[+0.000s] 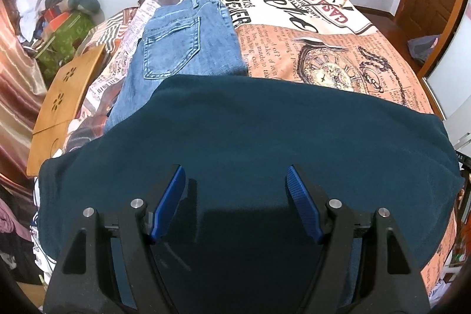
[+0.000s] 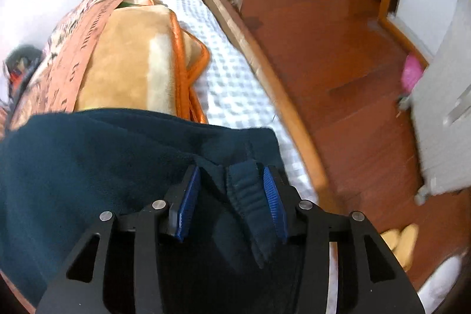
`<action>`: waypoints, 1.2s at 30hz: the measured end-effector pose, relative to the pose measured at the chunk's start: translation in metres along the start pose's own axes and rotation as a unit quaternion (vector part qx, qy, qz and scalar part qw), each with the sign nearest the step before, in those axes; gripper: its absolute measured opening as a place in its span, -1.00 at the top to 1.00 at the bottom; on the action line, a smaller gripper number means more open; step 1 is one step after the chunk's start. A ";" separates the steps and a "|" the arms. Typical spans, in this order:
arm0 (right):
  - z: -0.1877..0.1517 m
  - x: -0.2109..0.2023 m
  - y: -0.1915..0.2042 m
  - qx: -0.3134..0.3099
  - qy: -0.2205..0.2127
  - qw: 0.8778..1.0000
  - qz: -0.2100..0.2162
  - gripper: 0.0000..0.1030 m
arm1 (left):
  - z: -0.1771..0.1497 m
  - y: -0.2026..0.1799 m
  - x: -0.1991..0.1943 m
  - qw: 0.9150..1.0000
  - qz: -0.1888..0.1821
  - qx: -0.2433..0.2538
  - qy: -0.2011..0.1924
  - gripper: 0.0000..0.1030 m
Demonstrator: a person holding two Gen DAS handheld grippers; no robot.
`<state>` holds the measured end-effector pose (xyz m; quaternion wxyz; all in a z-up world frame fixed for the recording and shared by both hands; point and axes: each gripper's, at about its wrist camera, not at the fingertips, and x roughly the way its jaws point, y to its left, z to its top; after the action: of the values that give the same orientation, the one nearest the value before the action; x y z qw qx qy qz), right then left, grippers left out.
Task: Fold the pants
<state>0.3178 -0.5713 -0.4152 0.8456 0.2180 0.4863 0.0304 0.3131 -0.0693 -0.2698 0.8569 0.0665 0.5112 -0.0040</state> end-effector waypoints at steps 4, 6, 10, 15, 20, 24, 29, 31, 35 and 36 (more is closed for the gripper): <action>-0.003 0.008 -0.012 0.027 -0.004 0.999 0.036 0.18 | -0.002 -0.002 0.003 1.000 0.002 0.003 0.005 -0.38; -0.004 0.007 -0.005 0.011 -0.009 0.999 0.032 0.32 | -0.003 -0.004 0.005 1.000 0.004 0.006 0.007 -0.38; -0.004 0.002 0.008 -0.014 -0.023 1.000 0.001 0.51 | -0.002 -0.005 0.007 1.000 0.000 0.005 0.007 -0.38; -0.006 -0.021 0.016 -0.037 -0.062 0.997 -0.037 0.75 | -0.001 -0.006 0.003 1.000 0.004 0.011 0.002 -0.38; 0.004 -0.053 0.019 -0.050 -0.131 0.987 -0.075 0.78 | 0.000 -0.001 0.001 1.000 0.006 0.003 -0.002 -0.38; 0.021 -0.054 0.020 -0.060 -0.141 0.983 -0.096 0.80 | 0.000 0.004 0.001 1.000 0.009 -0.005 -0.002 -0.38; 0.030 0.004 0.004 -0.035 -0.049 0.991 -0.116 0.90 | -0.003 0.009 0.000 1.000 0.010 -0.008 -0.003 -0.38; 0.026 0.012 -0.002 -0.014 -0.030 0.994 -0.109 0.90 | -0.003 0.011 -0.001 1.000 0.016 -0.006 -0.003 -0.38; 0.025 -0.015 -0.002 0.003 -0.041 0.995 -0.087 0.88 | -0.003 0.020 -0.006 1.000 0.016 -0.014 -0.006 -0.38; 0.026 -0.026 0.000 0.003 -0.047 0.995 -0.085 0.87 | -0.003 0.022 -0.007 1.000 0.013 -0.016 -0.007 -0.38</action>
<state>0.3257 -0.5865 -0.3827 0.8665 0.1796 0.4627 -0.0532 0.3084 -0.0480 -0.2626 0.8616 0.0593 0.5039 0.0153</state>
